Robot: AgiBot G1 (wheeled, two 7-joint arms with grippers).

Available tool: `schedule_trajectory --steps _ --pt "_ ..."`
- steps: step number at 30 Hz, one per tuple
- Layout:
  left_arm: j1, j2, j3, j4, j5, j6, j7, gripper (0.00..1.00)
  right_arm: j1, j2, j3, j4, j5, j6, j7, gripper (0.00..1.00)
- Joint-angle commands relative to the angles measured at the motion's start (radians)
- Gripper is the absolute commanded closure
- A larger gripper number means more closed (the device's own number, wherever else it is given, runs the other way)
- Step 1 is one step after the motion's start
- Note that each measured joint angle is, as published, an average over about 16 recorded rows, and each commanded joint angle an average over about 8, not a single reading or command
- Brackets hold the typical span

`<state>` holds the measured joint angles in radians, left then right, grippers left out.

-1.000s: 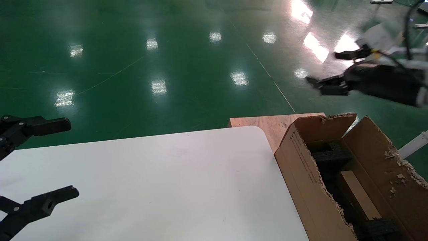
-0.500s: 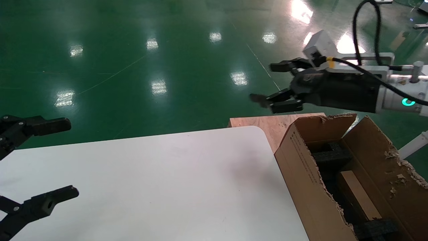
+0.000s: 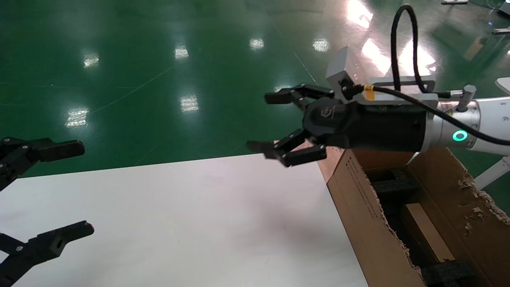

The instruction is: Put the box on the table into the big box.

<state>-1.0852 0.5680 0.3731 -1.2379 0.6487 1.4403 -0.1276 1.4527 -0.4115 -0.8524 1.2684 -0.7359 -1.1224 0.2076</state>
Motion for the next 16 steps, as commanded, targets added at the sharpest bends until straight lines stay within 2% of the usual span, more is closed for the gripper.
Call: schedule_trajectory --steps 1,13,16 --pt "0.000 0.000 0.000 0.000 0.000 0.000 0.000 0.00 -0.033 -0.017 0.049 0.001 0.000 -0.032 -0.002 0.00" --pt "0.000 0.000 0.000 0.000 0.000 0.000 0.000 0.00 -0.228 -0.120 0.345 0.010 0.003 -0.225 -0.012 0.00" --pt "0.000 0.000 0.000 0.000 0.000 0.000 0.000 0.00 -0.252 -0.133 0.382 0.011 0.004 -0.249 -0.013 0.00"
